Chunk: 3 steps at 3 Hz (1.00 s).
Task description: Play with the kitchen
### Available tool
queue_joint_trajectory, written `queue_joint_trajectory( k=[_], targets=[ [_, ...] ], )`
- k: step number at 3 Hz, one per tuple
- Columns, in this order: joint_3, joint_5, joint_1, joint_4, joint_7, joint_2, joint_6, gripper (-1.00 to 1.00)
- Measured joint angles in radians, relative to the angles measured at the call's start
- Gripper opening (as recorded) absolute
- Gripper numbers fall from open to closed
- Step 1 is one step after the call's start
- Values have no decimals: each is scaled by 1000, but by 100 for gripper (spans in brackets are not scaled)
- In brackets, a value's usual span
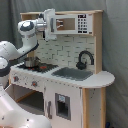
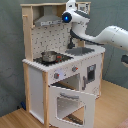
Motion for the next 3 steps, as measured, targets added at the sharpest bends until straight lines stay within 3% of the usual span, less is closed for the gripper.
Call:
queue_joint_trajectory(
  k=[1, 3],
  targets=[
    [-1, 0, 26, -33, -20, 38, 86, -100],
    [-49, 0, 146, -144, -20, 66, 190, -100]
  ],
)
